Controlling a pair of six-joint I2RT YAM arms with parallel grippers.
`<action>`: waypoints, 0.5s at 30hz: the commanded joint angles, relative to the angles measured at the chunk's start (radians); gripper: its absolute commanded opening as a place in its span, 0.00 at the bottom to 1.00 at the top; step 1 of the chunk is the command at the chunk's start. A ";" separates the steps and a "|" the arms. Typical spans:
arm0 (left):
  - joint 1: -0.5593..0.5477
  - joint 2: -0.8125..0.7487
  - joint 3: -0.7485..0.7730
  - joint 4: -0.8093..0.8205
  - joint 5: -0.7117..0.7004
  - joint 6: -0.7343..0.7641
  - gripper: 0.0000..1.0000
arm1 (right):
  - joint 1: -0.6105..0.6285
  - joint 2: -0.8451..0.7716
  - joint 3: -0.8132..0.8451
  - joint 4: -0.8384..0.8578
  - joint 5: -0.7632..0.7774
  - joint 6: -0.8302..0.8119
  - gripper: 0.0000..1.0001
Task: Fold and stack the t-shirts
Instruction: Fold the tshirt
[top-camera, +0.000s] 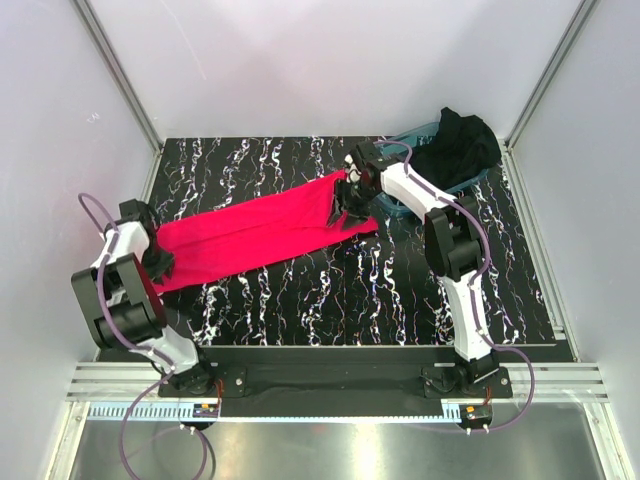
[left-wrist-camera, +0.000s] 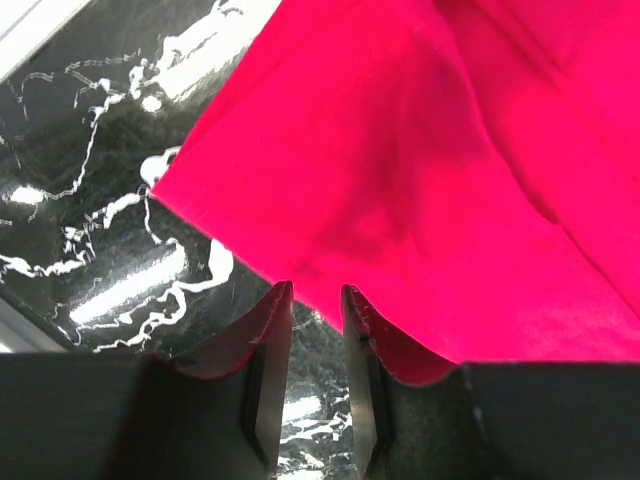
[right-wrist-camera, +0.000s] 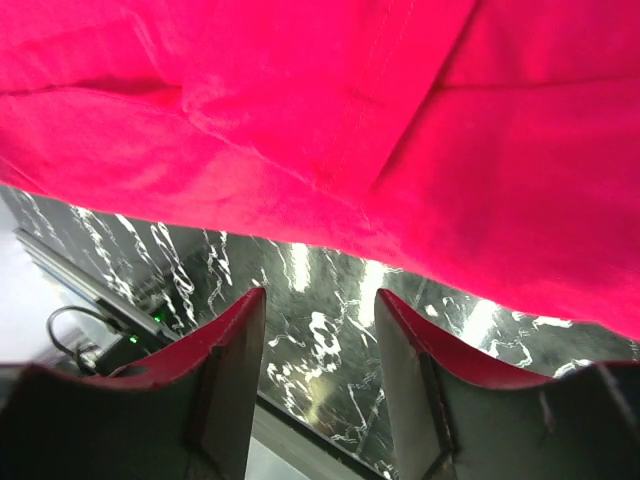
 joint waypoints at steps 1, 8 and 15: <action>0.005 -0.083 -0.034 0.021 0.018 -0.028 0.31 | 0.000 -0.021 -0.018 0.128 -0.037 0.072 0.55; 0.000 -0.162 -0.045 0.002 0.041 -0.031 0.31 | 0.000 0.040 0.006 0.176 -0.016 0.096 0.44; 0.000 -0.218 -0.008 -0.028 0.052 -0.026 0.32 | 0.003 0.045 0.005 0.157 0.003 0.098 0.43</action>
